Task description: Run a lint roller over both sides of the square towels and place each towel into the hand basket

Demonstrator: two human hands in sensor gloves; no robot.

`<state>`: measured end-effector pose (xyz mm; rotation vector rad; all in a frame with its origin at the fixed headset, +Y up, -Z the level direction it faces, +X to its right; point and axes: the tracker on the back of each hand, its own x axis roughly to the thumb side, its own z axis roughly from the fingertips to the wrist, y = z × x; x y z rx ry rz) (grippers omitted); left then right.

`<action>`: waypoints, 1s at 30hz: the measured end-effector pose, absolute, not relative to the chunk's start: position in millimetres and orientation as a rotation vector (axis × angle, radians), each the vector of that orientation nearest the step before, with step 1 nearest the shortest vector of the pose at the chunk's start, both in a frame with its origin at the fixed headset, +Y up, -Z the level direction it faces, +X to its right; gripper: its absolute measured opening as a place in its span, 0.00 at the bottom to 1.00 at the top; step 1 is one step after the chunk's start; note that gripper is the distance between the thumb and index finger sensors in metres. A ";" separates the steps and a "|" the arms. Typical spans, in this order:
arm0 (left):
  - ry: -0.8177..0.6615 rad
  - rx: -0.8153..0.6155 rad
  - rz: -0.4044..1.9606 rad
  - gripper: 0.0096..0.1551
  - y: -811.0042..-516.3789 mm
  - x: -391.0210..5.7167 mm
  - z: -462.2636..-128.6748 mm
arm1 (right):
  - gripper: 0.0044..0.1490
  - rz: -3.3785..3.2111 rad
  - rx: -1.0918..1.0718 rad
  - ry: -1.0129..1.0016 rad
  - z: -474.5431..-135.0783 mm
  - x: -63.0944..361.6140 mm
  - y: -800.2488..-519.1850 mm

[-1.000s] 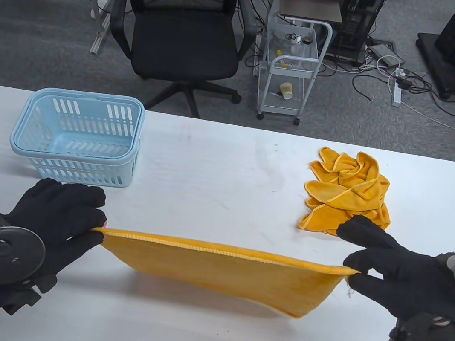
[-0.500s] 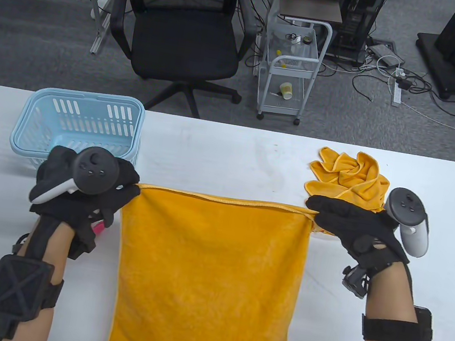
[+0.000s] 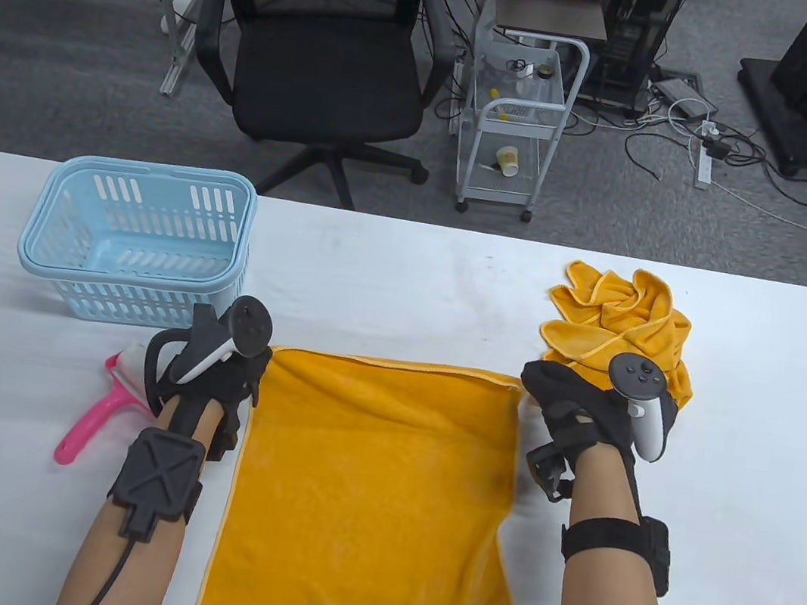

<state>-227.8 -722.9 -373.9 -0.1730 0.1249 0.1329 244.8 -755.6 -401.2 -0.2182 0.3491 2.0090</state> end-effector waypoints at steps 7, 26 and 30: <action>0.066 -0.192 0.032 0.30 -709.6 -236.9 -354.9 | 0.43 2.175 -0.016 0.414 -386.3 243.1 -741.7; 0.326 -0.479 -0.023 0.56 -748.9 -361.3 -268.7 | 0.78 2.957 0.638 0.790 -266.6 210.0 -790.5; 0.363 -0.450 -0.031 0.54 -759.2 -362.8 -272.4 | 0.77 2.974 0.632 0.779 -264.9 213.6 -793.9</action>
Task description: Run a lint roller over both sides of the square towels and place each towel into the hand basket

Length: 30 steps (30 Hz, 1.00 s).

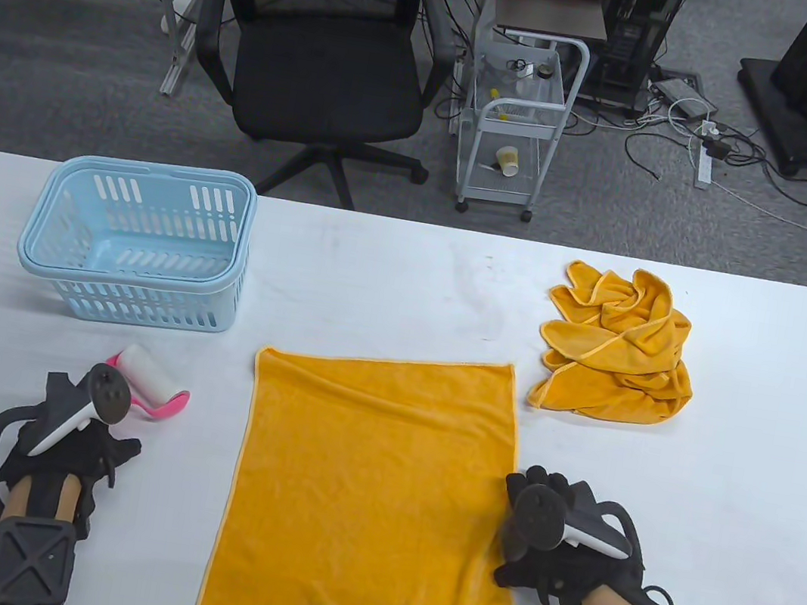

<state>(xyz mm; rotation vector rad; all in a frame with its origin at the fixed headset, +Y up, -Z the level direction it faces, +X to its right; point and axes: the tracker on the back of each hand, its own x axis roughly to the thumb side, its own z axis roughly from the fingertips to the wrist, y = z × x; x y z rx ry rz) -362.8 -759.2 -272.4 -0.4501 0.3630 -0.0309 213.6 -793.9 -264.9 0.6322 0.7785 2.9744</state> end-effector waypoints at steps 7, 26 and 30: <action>0.454 -0.417 -0.091 0.35 -769.2 -362.4 -286.1 | 0.77 3.057 0.627 0.912 -263.5 221.4 -788.8; -0.453 -0.340 -0.022 0.30 -700.7 -88.2 -242.6 | 0.76 3.034 0.652 0.926 -264.7 223.6 -789.9; -0.631 -0.369 -0.077 0.30 -716.9 -21.2 -225.5 | 0.76 3.030 0.639 0.933 -264.8 224.0 -789.7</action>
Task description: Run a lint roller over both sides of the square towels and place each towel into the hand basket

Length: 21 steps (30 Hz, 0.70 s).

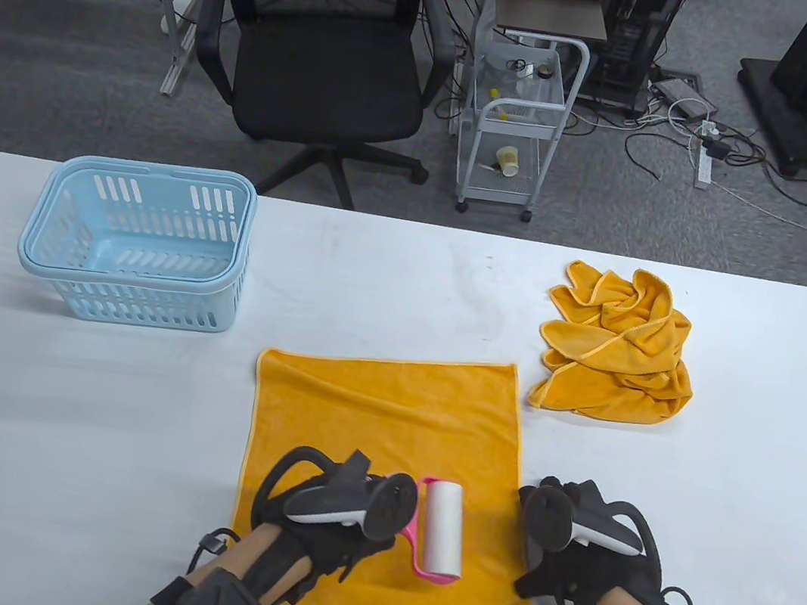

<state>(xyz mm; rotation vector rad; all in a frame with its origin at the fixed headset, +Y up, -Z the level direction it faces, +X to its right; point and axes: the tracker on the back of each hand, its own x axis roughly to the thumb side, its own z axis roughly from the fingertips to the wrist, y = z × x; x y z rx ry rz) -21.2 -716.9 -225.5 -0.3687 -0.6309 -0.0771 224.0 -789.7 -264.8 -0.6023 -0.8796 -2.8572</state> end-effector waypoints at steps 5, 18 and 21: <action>-0.665 -0.399 -0.125 0.30 -739.4 6.3 -221.2 | 0.75 -2.861 -0.605 -0.889 -264.7 224.1 -789.7; -0.500 -0.446 -0.342 0.30 -740.1 -71.3 -218.0 | 0.74 -2.866 -0.606 -0.899 -265.1 224.2 -790.2; -0.425 -0.468 -0.408 0.30 -736.6 -105.7 -214.5 | 0.74 -2.867 -0.603 -0.902 -265.2 223.9 -790.3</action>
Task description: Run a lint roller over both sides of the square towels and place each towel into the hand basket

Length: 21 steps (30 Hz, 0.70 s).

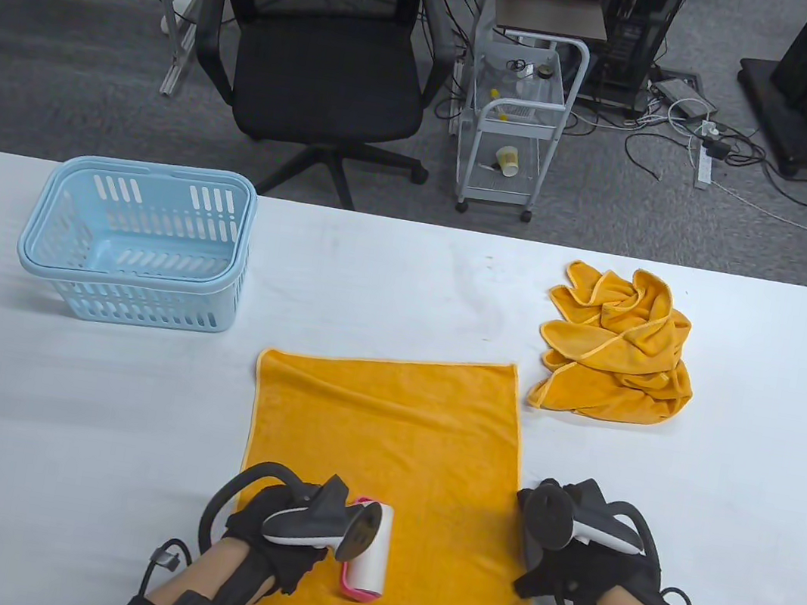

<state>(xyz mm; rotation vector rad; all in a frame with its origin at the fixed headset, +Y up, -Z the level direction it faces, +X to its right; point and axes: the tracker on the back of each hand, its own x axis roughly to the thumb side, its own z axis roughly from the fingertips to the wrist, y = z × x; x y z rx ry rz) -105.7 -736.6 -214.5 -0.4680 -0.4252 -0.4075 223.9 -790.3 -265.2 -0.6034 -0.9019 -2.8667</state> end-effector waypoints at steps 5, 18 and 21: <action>-0.309 -0.523 -0.488 0.31 -733.9 -154.8 -210.1 | 0.74 -2.867 -0.603 -0.904 -265.5 223.7 -790.3; -0.485 -0.375 -0.213 0.32 -734.2 -81.5 -258.3 | 0.73 -2.876 -0.600 -0.914 -265.7 224.5 -790.6; -0.510 -0.360 -0.242 0.32 -743.0 -59.5 -267.0 | 0.73 -2.876 -0.600 -0.914 -265.7 224.5 -790.6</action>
